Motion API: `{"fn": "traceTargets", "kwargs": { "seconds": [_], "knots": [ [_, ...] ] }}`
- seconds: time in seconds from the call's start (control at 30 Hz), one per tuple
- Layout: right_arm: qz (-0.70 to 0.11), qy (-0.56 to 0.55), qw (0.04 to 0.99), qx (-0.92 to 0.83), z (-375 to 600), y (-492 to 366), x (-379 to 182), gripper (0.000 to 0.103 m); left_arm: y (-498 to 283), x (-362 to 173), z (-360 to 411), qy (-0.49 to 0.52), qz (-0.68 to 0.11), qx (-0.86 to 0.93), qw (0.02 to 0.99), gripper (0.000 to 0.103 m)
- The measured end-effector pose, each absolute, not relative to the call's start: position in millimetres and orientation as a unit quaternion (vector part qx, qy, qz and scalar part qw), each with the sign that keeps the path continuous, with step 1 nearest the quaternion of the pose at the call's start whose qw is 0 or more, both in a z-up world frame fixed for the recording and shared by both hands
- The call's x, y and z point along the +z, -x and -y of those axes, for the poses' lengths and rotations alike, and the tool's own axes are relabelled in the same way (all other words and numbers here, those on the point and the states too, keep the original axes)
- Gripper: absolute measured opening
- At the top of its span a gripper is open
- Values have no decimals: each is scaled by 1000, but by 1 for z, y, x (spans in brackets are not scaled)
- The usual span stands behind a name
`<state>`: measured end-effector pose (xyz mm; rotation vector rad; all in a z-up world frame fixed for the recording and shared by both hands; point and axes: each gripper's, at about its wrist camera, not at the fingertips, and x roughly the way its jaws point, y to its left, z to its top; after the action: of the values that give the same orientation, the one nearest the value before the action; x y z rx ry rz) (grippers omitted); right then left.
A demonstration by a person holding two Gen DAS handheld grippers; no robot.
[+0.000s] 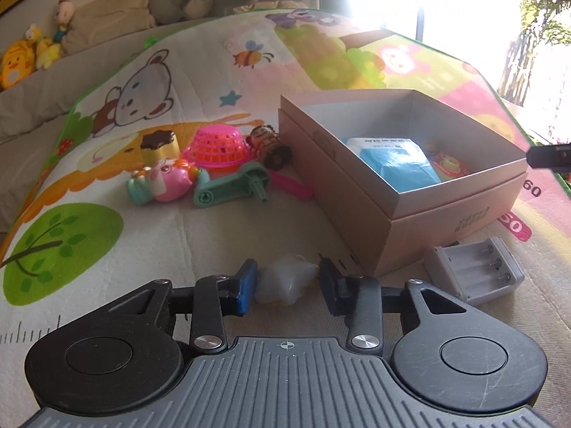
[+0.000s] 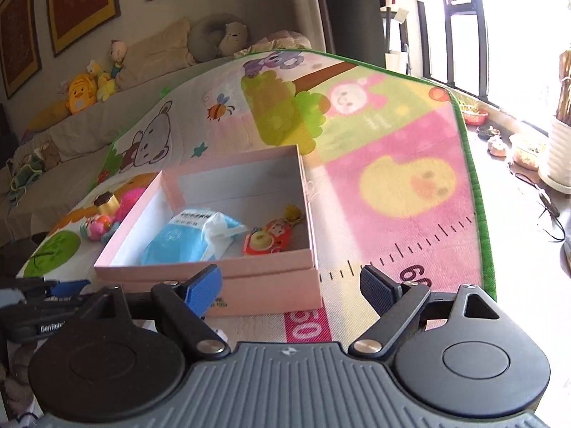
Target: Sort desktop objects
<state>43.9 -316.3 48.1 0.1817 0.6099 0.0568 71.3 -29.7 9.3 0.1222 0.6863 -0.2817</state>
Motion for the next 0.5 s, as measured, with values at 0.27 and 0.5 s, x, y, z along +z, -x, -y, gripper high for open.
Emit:
{"fn": "traceTargets", "kwargs": {
  "seconds": [0.27,0.5],
  "knots": [
    [-354,-161,921,37,326,-116,29,86,-26,10,10,-58,-339,-174,923,44],
    [-348,-122,926,76,280,-124,29,89,-11,11,-3,-56,-329,-155,930,91]
  ]
}}
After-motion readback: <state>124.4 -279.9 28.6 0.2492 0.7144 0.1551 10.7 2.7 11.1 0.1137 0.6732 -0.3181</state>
